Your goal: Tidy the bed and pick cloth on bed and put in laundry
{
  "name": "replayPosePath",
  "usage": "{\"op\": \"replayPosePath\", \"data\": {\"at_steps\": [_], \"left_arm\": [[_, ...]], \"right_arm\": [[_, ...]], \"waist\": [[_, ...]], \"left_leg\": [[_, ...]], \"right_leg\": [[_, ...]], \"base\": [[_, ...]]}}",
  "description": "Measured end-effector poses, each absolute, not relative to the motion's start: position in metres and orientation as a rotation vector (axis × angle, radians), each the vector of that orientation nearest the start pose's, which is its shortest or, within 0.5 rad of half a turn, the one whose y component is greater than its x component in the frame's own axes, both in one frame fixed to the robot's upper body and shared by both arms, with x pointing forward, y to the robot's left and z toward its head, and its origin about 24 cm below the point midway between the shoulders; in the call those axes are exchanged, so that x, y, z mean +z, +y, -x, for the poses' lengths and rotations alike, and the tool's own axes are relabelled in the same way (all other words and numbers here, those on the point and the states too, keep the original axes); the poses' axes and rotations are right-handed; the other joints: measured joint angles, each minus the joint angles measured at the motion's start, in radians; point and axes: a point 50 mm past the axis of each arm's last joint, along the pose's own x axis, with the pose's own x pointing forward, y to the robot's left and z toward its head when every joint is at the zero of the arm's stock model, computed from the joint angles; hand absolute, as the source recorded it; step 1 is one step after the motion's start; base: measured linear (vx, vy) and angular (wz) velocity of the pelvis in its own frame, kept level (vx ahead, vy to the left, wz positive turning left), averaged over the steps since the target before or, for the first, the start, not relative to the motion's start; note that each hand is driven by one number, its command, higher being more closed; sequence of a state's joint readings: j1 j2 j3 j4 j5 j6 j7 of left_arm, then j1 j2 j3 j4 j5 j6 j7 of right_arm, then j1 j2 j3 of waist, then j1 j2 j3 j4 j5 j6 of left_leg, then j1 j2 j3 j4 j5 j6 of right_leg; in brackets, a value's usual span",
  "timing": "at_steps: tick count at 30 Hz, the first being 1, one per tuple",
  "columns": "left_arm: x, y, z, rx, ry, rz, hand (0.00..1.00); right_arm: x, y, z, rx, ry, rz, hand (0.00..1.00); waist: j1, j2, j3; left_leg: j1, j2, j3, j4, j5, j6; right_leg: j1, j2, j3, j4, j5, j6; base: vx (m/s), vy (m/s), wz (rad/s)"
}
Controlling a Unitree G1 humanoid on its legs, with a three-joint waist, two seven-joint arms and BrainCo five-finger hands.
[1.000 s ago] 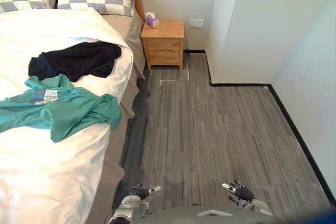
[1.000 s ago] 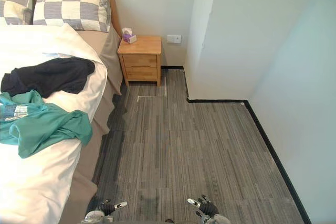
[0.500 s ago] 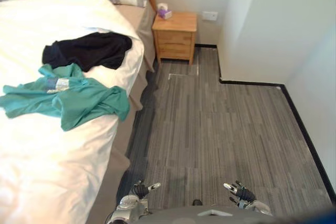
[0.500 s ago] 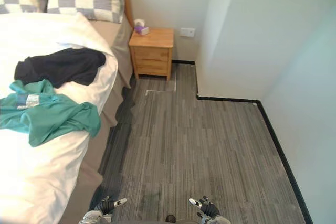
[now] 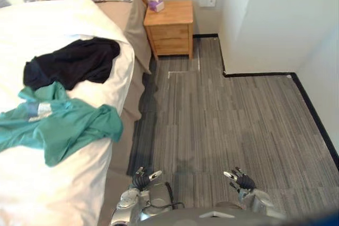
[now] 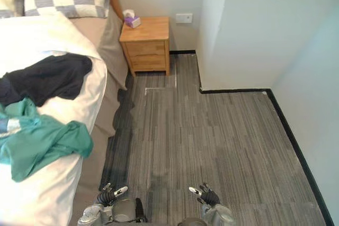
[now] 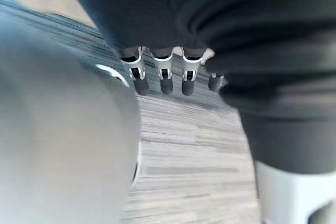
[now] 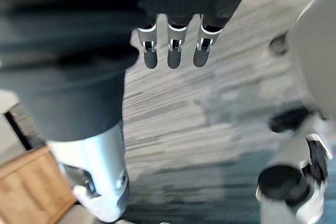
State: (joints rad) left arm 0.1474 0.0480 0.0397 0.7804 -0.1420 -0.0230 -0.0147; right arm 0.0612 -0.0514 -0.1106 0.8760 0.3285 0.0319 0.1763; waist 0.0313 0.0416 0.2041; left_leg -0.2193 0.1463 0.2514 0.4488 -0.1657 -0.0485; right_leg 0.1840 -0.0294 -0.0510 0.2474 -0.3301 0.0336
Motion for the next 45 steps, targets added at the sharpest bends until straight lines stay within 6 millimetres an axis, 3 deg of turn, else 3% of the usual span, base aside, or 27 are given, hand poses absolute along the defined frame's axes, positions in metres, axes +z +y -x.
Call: {"op": "replayPosePath", "data": {"at_steps": [1,3,4,6,7,13,15,17,18,19,20,21,24,26,28,29,30,31,33,38,40,41,42,43,44,45], "left_arm": [[-0.138,0.179,-0.130,0.148,0.879,0.120,0.00],[-0.136,0.183,-0.135,0.161,0.873,0.104,0.00],[-0.138,0.184,-0.134,0.166,0.893,0.101,0.00],[-0.137,0.191,-0.135,0.179,0.882,0.089,0.00],[-0.141,0.182,-0.132,0.157,0.909,0.099,0.00],[-0.145,0.187,-0.131,0.168,0.950,0.104,0.00],[-0.149,0.186,-0.127,0.145,0.984,0.085,0.00],[-0.151,0.189,-0.123,0.140,1.002,0.073,0.00],[-0.151,0.190,-0.121,0.132,1.009,0.062,0.00],[-0.152,0.191,-0.119,0.119,1.022,0.043,0.00],[-0.153,0.191,-0.118,0.112,1.029,0.040,0.00],[-0.154,0.188,-0.115,0.093,1.045,0.031,0.00],[-0.156,0.187,-0.116,0.104,1.072,0.063,0.00],[-0.156,0.184,-0.118,0.103,1.096,0.081,0.00],[-0.156,0.183,-0.119,0.093,1.105,0.083,0.00],[-0.156,0.185,-0.120,0.103,1.102,0.084,0.00],[-0.158,0.179,-0.118,0.097,1.116,0.090,0.00],[-0.158,0.176,-0.117,0.094,1.117,0.098,0.00],[-0.158,0.173,-0.118,0.107,1.110,0.115,0.00],[-0.158,0.174,-0.117,0.105,1.108,0.091,0.00],[-0.158,0.177,-0.116,0.123,1.100,0.088,0.00],[-0.158,0.179,-0.115,0.152,1.090,0.100,0.00],[-0.158,0.180,-0.115,0.164,1.083,0.107,0.00],[-0.157,0.183,-0.113,0.200,1.066,0.133,0.00],[-0.156,0.187,-0.112,0.224,1.048,0.143,0.00],[-0.154,0.187,-0.115,0.231,1.026,0.152,0.00]], "right_arm": [[-0.142,-0.175,-0.138,-0.130,0.900,-0.405,0.00],[-0.143,-0.165,-0.136,-0.097,0.905,-0.433,0.00],[-0.145,-0.162,-0.133,-0.091,0.912,-0.440,0.00],[-0.146,-0.160,-0.135,-0.071,0.916,-0.433,0.00],[-0.149,-0.168,-0.127,-0.090,0.943,-0.409,0.00],[-0.152,-0.172,-0.126,-0.071,0.986,-0.353,0.00],[-0.155,-0.177,-0.117,-0.108,1.026,-0.338,0.00],[-0.158,-0.181,-0.112,-0.138,1.047,-0.334,0.00],[-0.157,-0.181,-0.113,-0.147,1.038,-0.328,0.00],[-0.156,-0.184,-0.116,-0.156,1.029,-0.317,0.00],[-0.155,-0.185,-0.118,-0.156,1.024,-0.313,0.00],[-0.155,-0.186,-0.120,-0.156,1.015,-0.307,0.00],[-0.152,-0.187,-0.127,-0.148,0.989,-0.299,0.00],[-0.150,-0.189,-0.132,-0.155,0.968,-0.306,0.00],[-0.149,-0.189,-0.133,-0.152,0.963,-0.316,0.00],[-0.149,-0.187,-0.133,-0.147,0.961,-0.323,0.00],[-0.149,-0.189,-0.134,-0.155,0.959,-0.328,0.00],[-0.149,-0.190,-0.134,-0.159,0.961,-0.327,0.00],[-0.145,-0.193,-0.141,-0.167,0.926,-0.326,0.00],[-0.146,-0.189,-0.139,-0.168,0.923,-0.337,0.00],[-0.149,-0.188,-0.134,-0.170,0.950,-0.339,0.00],[-0.150,-0.189,-0.132,-0.173,0.962,-0.334,0.00],[-0.150,-0.191,-0.132,-0.171,0.963,-0.328,0.00],[-0.152,-0.192,-0.126,-0.168,0.982,-0.317,0.00],[-0.153,-0.194,-0.122,-0.172,0.993,-0.313,0.00],[-0.154,-0.193,-0.119,-0.172,1.005,-0.315,0.00]], "waist": [[0.017,-0.011,0.002],[0.016,-0.037,0.001],[0.016,-0.041,0.003],[0.028,-0.053,0.014],[0.013,-0.020,-0.007],[0.015,-0.029,-0.016],[0.012,-0.047,-0.045],[0.012,-0.065,-0.053],[0.008,-0.078,-0.051],[-0.011,-0.074,-0.047],[-0.015,-0.073,-0.046],[-0.029,-0.072,-0.045],[-0.047,-0.063,-0.042],[-0.071,-0.049,-0.025],[-0.078,-0.056,-0.017],[-0.077,-0.066,-0.008],[-0.067,-0.043,0.006],[-0.059,-0.024,0.005],[-0.067,-0.018,0.019],[-0.067,-0.025,0.008],[-0.065,-0.030,-0.008],[-0.067,-0.016,-0.016],[-0.068,-0.010,-0.016],[-0.066,-0.003,-0.016],[-0.057,-0.008,-0.011],[-0.040,-0.004,-0.014]], "left_leg": [[0.014,-0.016,0.027,-0.002,-0.003,0.042],[0.022,-0.037,0.045,-0.001,-0.013,0.057],[0.020,-0.033,0.048,0.035,-0.016,0.062],[-0.024,-0.024,0.065,0.125,-0.043,0.058],[-0.008,-0.017,0.053,0.010,-0.009,0.074],[0.023,-0.062,0.098,0.003,-0.073,0.072],[0.080,-0.112,0.101,-0.070,-0.074,0.083],[0.135,-0.144,0.109,-0.132,-0.074,0.088],[0.194,-0.171,0.109,-0.175,-0.078,0.095],[0.253,-0.184,0.103,-0.206,-0.082,0.097],[0.284,-0.185,0.101,-0.219,-0.075,0.107],[0.354,-0.179,0.098,-0.254,-0.074,0.108],[0.426,-0.147,0.075,-0.288,-0.075,0.106],[0.455,-0.095,0.014,-0.293,-0.079,0.097],[0.478,-0.077,-0.028,-0.312,-0.092,0.056],[0.494,-0.075,-0.050,-0.312,-0.113,0.022],[0.517,-0.047,-0.070,-0.320,-0.115,0.003],[0.516,-0.039,-0.070,-0.324,-0.105,-0.004],[0.530,-0.025,-0.070,-0.333,-0.096,-0.017],[0.533,0.014,-0.086,-0.299,-0.092,-0.021],[0.457,0.032,-0.124,-0.159,-0.092,-0.021],[0.363,0.060,-0.166,0.023,-0.080,-0.039],[0.304,0.078,-0.189,0.133,-0.052,-0.056],[0.214,0.106,-0.215,0.324,0.042,-0.062],[0.165,0.126,-0.219,0.438,0.069,-0.060],[0.123,0.134,-0.218,0.528,0.030,-0.051]], "right_leg": [[0.006,-0.021,0.001,0.006,-0.030,0.004],[0.033,-0.044,-0.023,-0.052,0.007,0.016],[0.072,-0.053,-0.020,-0.112,0.057,0.007],[0.124,-0.075,-0.005,-0.143,0.089,0.001],[0.136,-0.066,-0.005,-0.148,0.085,0.002],[0.113,-0.120,0.010,-0.109,0.093,0.023],[0.038,-0.158,0.011,0.076,0.093,0.024],[-0.058,-0.196,0.005,0.309,0.117,0.070],[-0.133,-0.235,-0.003,0.504,0.166,0.103],[-0.196,-0.261,-0.024,0.653,0.150,0.091],[-0.219,-0.263,-0.040,0.703,0.128,0.088],[-0.265,-0.263,-0.092,0.749,0.068,0.076],[-0.349,-0.225,-0.165,0.639,0.013,0.054],[-0.395,-0.163,-0.187,0.411,0.033,0.036],[-0.398,-0.142,-0.167,0.160,0.160,0.039],[-0.383,-0.143,-0.155,0.090,0.285,0.031],[-0.345,-0.102,-0.174,0.068,0.282,0.009],[-0.348,-0.095,-0.176,0.083,0.280,0.006],[-0.391,-0.099,-0.180,0.205,0.176,-0.020],[-0.390,-0.085,-0.215,0.279,0.062,-0.035],[-0.376,-0.072,-0.230,0.250,0.055,-0.038],[-0.337,-0.055,-0.248,0.195,0.058,-0.035],[-0.311,-0.039,-0.254,0.164,0.059,-0.034],[-0.244,-0.011,-0.262,0.097,0.070,-0.047],[-0.200,0.004,-0.262,0.062,0.072,-0.056],[-0.154,0.010,-0.260,0.039,0.071,-0.069]], "base": [[0.29,0.159,-0.31],[0.30,0.151,-0.08],[0.27,0.152,-0.06],[0.22,0.176,-0.18],[0.15,0.157,-0.19],[0.13,0.113,-0.19],[0.21,0.120,0.04],[0.22,0.097,0.01],[0.31,0.112,0.05],[0.21,0.069,0.07],[0.35,0.084,0.19],[0.23,0.031,0.22],[0.31,-0.069,0.35],[0.32,-0.228,0.76],[0.28,-0.292,0.74],[0.35,-0.362,0.46],[0.28,-0.297,0.23],[0.24,-0.257,0.11],[0.20,-0.247,0.09],[0.15,-0.191,0.11],[0.14,-0.164,0.20],[0.12,-0.117,0.31],[0.20,-0.124,0.36],[0.26,-0.091,0.20],[0.36,-0.086,0.10],[0.39,-0.041,-0.02]]}}
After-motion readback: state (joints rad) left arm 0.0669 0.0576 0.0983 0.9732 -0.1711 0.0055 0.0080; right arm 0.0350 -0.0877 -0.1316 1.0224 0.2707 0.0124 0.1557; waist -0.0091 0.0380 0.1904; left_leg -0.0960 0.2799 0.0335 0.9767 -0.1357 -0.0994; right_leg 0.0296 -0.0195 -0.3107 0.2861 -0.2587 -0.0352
